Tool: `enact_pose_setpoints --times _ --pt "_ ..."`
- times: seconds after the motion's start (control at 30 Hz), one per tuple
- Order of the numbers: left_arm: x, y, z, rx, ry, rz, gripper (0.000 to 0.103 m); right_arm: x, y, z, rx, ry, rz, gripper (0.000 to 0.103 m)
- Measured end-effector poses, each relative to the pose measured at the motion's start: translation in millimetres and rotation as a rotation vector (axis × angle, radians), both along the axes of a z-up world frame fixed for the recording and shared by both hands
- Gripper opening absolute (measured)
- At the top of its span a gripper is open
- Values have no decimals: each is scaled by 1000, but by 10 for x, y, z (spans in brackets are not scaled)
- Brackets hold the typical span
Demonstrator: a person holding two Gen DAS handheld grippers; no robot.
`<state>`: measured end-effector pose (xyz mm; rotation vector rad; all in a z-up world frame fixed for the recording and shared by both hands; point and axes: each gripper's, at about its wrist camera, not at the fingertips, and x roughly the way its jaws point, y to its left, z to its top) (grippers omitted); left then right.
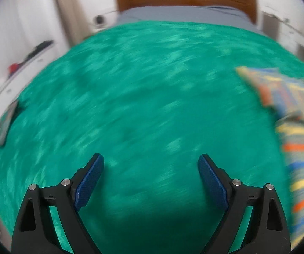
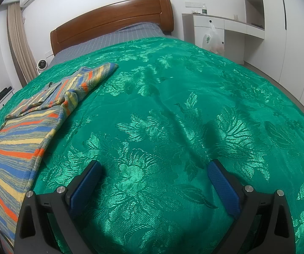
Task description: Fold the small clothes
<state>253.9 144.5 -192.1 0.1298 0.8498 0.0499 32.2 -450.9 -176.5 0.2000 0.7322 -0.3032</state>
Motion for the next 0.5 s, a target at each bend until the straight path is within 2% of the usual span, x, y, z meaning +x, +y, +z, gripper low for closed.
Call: enact_pose_setpoints --times 0.1,0.17,0.23,0.3,0.37,0.43,0.5 --pt "69 238 -46 -122 1 37 96 3 -2 -4 -2 0 0 100" --pt "178 210 90 -113 -28 32 96 3 -3 -6 -3 1 0 100" --pt "354 112 165 -75 -28 -2 103 5 -4 -7 -4 2 -1 100" --pt "505 69 106 -60 31 -30 103 7 -1 -8 -3 2 0 100" --pt "652 32 -148 -36 107 -22 103 6 1 -8 -4 2 -1 100" --pt "574 74 -169 -71 54 -24 103 6 -4 -9 -4 3 -1 100" --pt "564 103 -175 -95 56 -25 103 6 -7 -8 -5 3 -1 100"
